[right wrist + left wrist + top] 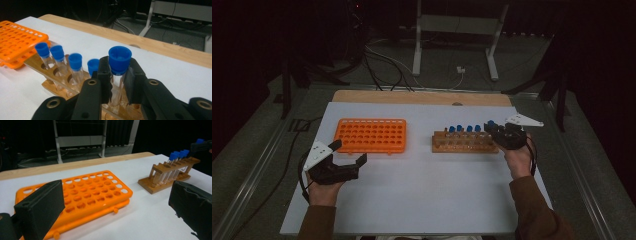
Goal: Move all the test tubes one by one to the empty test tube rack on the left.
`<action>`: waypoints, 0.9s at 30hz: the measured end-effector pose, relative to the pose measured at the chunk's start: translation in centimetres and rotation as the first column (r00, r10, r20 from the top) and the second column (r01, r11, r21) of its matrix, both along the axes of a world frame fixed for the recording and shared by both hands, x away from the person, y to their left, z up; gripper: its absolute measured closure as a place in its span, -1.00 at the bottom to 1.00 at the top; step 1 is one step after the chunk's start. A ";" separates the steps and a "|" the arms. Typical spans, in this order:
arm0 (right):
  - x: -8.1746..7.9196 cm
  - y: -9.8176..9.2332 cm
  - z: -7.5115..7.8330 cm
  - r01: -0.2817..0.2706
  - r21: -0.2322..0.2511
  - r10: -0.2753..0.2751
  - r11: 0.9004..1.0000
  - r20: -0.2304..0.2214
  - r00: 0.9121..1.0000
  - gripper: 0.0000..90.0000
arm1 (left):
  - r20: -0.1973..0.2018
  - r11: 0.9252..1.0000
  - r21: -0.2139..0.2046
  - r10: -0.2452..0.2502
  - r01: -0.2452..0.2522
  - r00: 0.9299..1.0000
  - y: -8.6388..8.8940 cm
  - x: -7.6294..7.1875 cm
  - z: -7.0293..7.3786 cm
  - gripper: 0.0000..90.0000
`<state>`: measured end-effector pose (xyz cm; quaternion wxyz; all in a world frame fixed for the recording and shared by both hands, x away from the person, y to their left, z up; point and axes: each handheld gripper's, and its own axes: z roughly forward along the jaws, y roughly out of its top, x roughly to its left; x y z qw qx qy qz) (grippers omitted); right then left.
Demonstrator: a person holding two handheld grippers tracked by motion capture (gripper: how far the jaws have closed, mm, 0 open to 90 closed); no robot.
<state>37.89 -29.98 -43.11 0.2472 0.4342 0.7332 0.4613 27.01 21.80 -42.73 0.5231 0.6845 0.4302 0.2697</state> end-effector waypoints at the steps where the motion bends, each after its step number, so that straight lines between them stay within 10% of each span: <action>1: -0.1 0.0 0.2 -0.002 -0.006 0.002 1.000 0.003 1.000 0.70 | 0.000 1.000 -0.004 0.001 -0.001 1.000 -0.1 0.1 0.1 -0.98; 12: -1.1 0.4 3.8 -0.039 -0.031 0.041 0.999 0.061 0.997 0.70 | -0.016 1.000 -0.011 -0.027 0.027 1.000 -0.9 1.5 0.7 -0.97; 27: -2.0 3.1 4.3 -0.156 -0.023 0.157 0.987 0.046 0.986 0.70 | -0.020 0.994 0.021 -0.109 0.109 0.994 -4.2 2.9 1.3 -0.95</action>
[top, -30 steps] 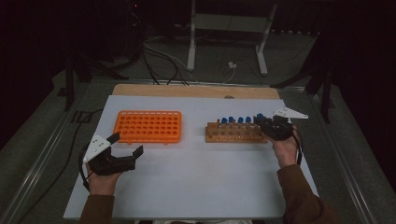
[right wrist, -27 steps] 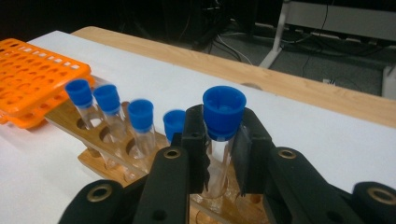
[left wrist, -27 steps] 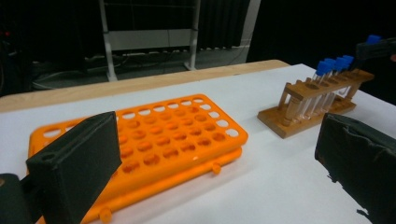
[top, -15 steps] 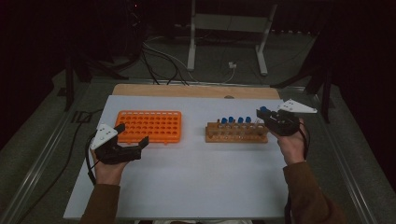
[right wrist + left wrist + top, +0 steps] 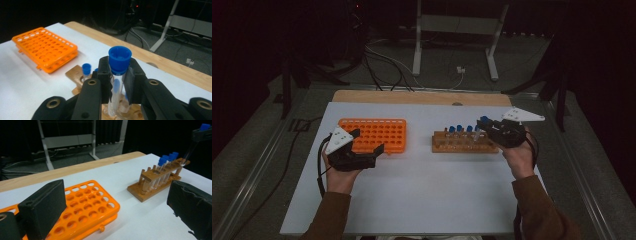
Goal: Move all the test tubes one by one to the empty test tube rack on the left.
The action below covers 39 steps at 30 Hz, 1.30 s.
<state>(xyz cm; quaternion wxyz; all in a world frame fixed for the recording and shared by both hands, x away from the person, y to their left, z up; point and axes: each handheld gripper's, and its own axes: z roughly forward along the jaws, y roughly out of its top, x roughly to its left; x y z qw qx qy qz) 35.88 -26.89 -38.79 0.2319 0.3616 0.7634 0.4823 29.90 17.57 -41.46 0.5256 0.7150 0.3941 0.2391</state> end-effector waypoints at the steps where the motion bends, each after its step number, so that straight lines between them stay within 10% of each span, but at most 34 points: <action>1: -0.1 0.3 -0.1 -0.008 -0.004 0.008 1.000 -0.002 1.000 0.70 | -0.001 1.000 0.003 -0.008 0.008 1.000 -0.3 0.1 0.0 -0.95; 24: -0.9 7.5 -0.6 -0.193 0.020 0.194 0.981 -0.036 0.980 0.70 | -0.036 0.980 -0.018 -0.201 0.200 0.979 -8.4 2.5 -1.4 -0.82; 39: -1.6 11.0 -0.9 -0.273 0.074 0.277 0.959 -0.049 0.960 0.69 | -0.026 0.958 0.038 -0.284 0.285 0.959 -12.3 2.6 -1.8 -0.12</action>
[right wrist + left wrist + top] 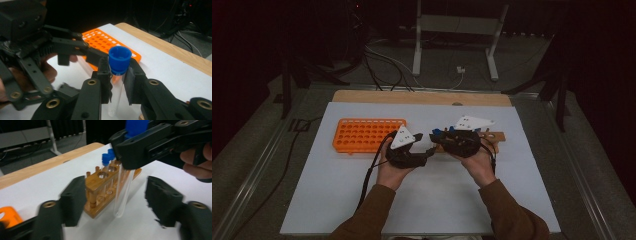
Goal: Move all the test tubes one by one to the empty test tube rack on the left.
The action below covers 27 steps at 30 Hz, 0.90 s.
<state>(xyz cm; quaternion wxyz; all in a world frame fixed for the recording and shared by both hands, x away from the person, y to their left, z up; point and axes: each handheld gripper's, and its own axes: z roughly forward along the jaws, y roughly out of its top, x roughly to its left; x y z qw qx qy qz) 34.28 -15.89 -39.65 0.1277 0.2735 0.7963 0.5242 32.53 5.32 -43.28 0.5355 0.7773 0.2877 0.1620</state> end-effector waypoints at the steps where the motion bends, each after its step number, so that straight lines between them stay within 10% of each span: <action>1: -0.1 0.2 0.0 -0.007 0.003 0.007 1.000 -0.004 1.000 0.69 | 0.002 1.000 -0.002 -0.005 0.005 1.000 0.0 0.0 0.0 0.03; 18: -0.1 0.7 -0.2 -0.040 0.001 0.040 0.999 -0.015 0.999 0.68 | 0.020 0.999 0.003 -0.053 0.053 0.998 -0.1 0.0 -0.2 0.72; 27: -0.3 -0.8 0.1 -0.026 0.038 0.026 0.999 -0.013 1.000 0.13 | 0.009 1.000 0.000 0.006 -0.006 1.000 1.1 0.6 -0.8 0.73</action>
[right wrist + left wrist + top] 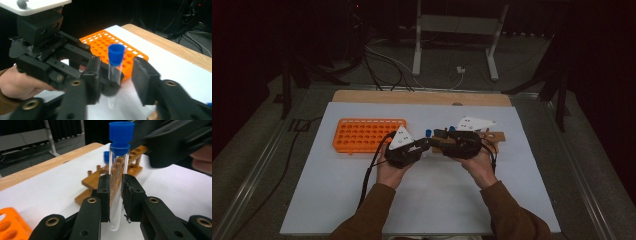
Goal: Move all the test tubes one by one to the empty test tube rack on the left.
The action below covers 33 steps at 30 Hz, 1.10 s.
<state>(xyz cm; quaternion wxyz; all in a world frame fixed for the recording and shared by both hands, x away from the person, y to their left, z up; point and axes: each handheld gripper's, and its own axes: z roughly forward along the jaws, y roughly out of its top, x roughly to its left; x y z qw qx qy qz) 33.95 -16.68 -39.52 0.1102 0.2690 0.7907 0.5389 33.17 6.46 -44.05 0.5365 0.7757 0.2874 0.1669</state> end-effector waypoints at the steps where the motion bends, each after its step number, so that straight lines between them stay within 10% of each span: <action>1: 0.0 -0.3 0.0 0.010 0.001 -0.010 1.000 0.000 1.000 0.03 | 0.003 1.000 0.003 0.010 -0.010 1.000 0.2 0.1 0.0 0.73; 10: -0.6 -3.2 -1.0 0.150 -0.024 -0.150 0.988 0.023 0.988 -0.82 | 0.025 0.996 -0.023 0.091 -0.091 0.996 2.3 0.7 0.3 0.73; 33: -3.2 -9.6 -4.3 0.270 -0.008 -0.270 0.963 0.039 0.962 -0.98 | -0.009 0.968 -0.011 0.251 -0.251 0.968 5.9 3.8 -1.5 0.73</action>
